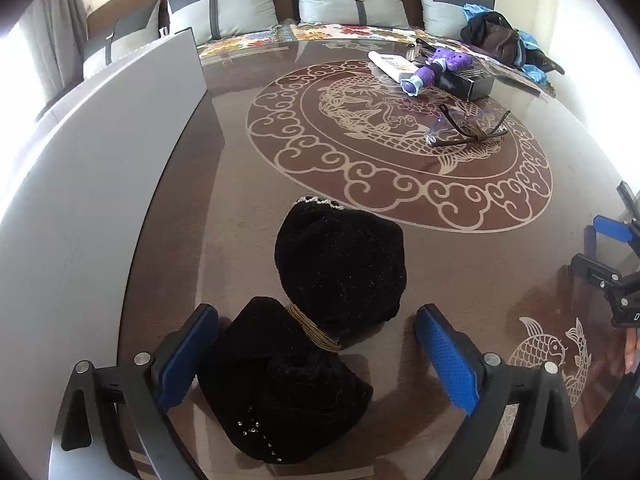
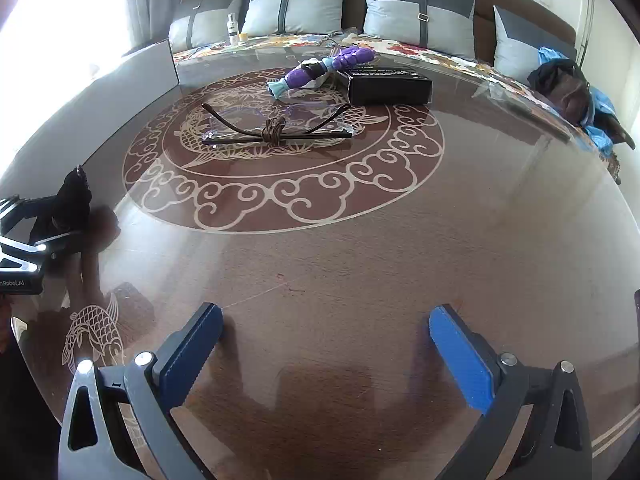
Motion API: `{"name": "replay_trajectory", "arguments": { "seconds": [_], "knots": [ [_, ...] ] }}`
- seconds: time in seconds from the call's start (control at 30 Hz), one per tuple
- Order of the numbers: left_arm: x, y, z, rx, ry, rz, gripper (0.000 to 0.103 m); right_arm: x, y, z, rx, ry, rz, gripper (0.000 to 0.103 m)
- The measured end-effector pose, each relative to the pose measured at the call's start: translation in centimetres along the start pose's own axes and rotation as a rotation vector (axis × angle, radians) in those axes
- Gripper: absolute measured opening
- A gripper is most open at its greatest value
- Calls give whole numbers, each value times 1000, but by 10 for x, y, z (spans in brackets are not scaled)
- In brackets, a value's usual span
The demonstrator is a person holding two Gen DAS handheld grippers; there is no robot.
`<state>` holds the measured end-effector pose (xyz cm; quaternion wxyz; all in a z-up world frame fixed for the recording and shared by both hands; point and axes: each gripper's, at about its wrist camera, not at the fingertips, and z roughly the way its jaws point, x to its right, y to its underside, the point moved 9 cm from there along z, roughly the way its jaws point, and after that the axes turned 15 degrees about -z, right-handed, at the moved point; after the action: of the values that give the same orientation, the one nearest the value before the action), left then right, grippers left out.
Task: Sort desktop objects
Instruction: 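Grasp the black velvet bags tied with gold cord with the left tool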
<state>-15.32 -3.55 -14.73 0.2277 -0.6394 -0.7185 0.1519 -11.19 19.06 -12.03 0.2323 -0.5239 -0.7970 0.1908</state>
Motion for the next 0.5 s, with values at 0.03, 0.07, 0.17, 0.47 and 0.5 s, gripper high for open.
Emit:
{"name": "replay_trajectory", "arguments": {
  "seconds": [0.03, 0.07, 0.17, 0.47, 0.5],
  "knots": [
    [0, 0, 0, 9, 2, -1, 103, 0, 0, 0, 0, 0, 0, 103],
    [0, 1, 0, 20, 3, 5, 103, 0, 0, 0, 0, 0, 0, 103],
    [1, 2, -1, 42, 12, 1, 103, 0, 0, 0, 0, 0, 0, 103],
    [1, 1, -1, 49, 19, 0, 103, 0, 0, 0, 0, 0, 0, 103],
    [1, 1, -1, 49, 19, 0, 103, 0, 0, 0, 0, -1, 0, 103]
  ]
}}
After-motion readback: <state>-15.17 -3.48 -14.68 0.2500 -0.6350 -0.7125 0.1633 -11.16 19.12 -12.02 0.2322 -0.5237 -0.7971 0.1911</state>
